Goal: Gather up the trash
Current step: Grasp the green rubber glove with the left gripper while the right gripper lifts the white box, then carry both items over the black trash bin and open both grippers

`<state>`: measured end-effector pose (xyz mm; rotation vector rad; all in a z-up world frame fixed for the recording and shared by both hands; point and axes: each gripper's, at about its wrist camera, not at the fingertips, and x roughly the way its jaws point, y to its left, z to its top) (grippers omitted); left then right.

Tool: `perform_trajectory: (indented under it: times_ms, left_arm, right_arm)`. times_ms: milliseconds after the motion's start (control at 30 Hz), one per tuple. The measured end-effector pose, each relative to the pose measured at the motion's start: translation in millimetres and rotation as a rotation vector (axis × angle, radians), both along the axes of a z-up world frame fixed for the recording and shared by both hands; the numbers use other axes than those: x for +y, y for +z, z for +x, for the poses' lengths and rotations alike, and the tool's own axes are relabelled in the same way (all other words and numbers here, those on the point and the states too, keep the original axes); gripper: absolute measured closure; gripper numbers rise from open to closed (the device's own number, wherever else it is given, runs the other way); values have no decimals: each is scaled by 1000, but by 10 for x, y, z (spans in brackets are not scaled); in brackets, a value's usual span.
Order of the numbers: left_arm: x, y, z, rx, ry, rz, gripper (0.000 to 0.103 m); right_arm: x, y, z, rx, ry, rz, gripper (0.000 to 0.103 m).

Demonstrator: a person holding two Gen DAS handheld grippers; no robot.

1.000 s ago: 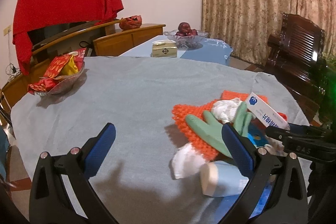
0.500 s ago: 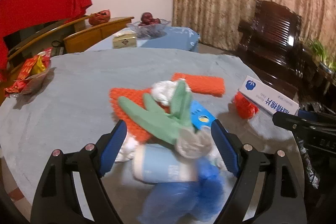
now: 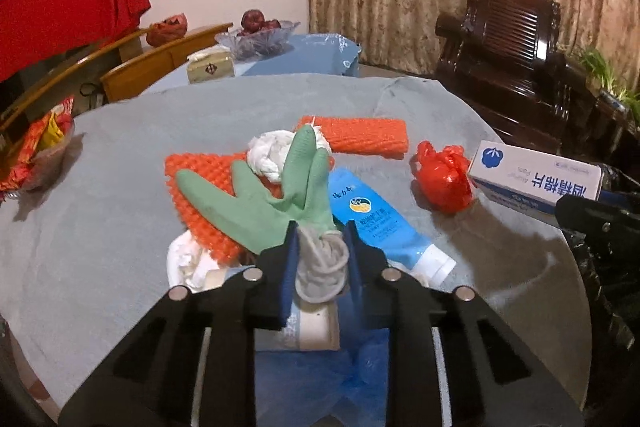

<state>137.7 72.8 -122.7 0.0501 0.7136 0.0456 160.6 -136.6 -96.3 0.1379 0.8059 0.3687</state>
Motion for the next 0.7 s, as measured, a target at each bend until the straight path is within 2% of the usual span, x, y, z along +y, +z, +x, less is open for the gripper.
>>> perform_trajectory:
  times_ms: [133,300,700]
  left_arm:
    - [41,109,-60,-30,6,-15,90]
    - [108,366,-142,-89,1,-60,92]
    - [-145,874,-351,-174,-72,-130,94]
  right_arm:
    - [8,75,-37,-18,5,10,43]
    - [-33,238,-88,-54,3,32,43]
    - [-311,595,-291,-125,-40,61,44]
